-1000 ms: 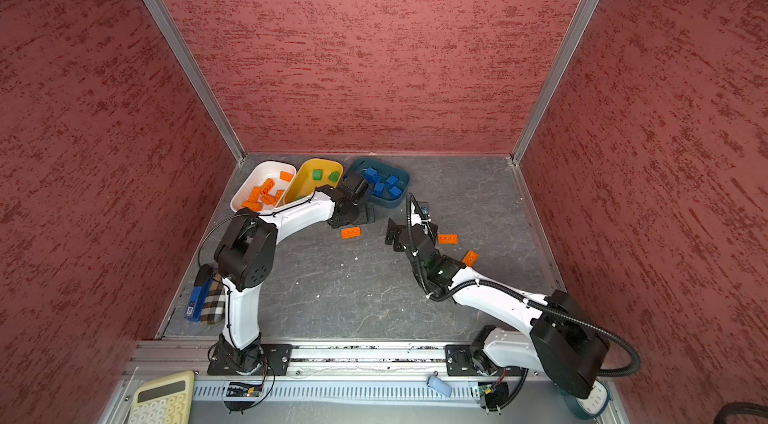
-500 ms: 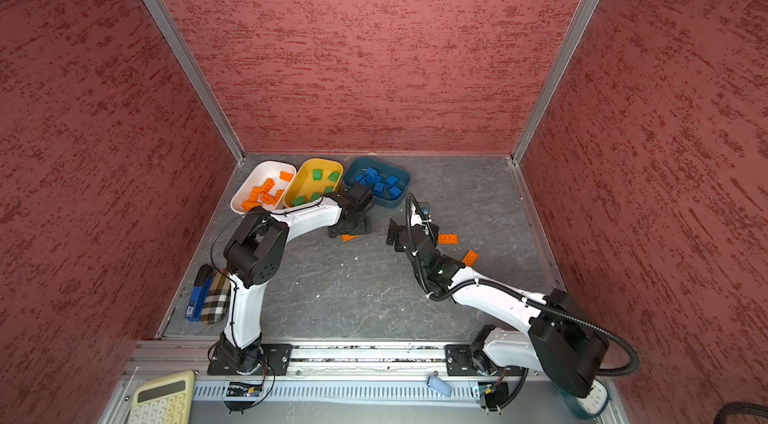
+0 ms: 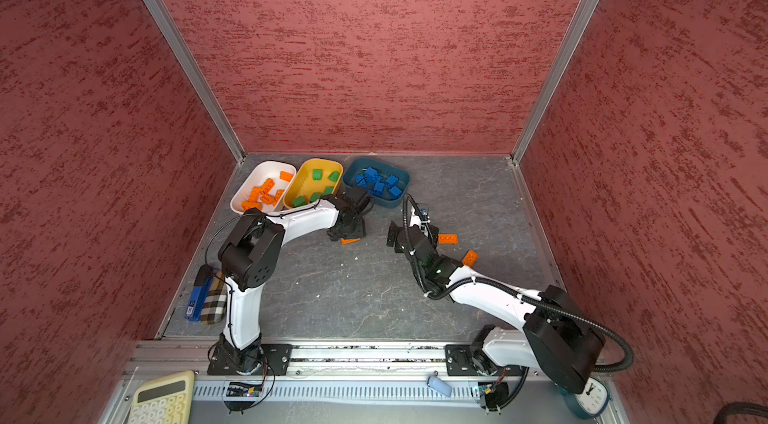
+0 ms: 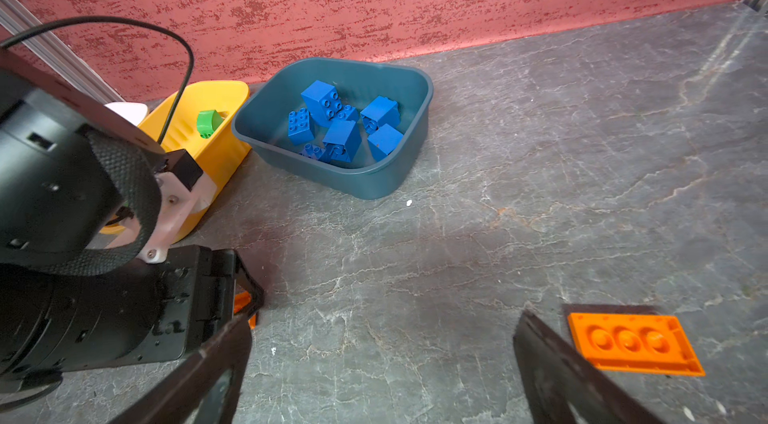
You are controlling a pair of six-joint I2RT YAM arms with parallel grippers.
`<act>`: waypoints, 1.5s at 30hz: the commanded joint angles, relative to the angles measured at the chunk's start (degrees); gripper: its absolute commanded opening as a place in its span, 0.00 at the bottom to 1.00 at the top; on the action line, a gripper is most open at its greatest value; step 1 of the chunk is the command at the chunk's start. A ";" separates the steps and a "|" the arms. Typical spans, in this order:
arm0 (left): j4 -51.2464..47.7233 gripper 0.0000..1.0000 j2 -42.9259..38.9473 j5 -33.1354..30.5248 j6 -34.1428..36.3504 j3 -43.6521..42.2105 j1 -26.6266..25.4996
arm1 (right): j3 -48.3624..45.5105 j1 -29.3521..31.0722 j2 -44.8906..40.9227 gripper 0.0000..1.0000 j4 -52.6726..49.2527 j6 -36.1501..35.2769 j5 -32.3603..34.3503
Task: Sort the legos into containers by color
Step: 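Carry the orange plate into the white tub with left and release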
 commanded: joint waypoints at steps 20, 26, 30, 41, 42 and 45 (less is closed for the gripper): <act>6.12 0.65 -23.76 2.09 8.65 -8.41 21.22 | 0.77 -1.31 -0.17 0.99 -0.73 2.78 2.19; 12.21 0.66 -20.62 3.94 11.98 -6.05 33.49 | 1.00 -1.81 -0.20 0.99 -1.16 3.31 2.02; 12.79 0.66 -14.13 4.65 12.19 0.01 38.83 | 0.85 -2.30 -0.64 0.99 -1.90 4.50 1.96; 8.26 0.70 3.91 1.33 13.70 19.43 42.26 | -0.93 -7.26 -1.96 0.99 -4.89 8.90 -0.87; 7.27 0.74 5.13 1.69 13.70 21.19 42.23 | -1.14 -8.75 -1.96 0.99 -5.34 9.15 -2.43; 6.75 0.81 5.96 2.16 14.00 23.01 41.61 | -0.82 -14.17 -1.16 0.99 -8.91 10.94 -7.19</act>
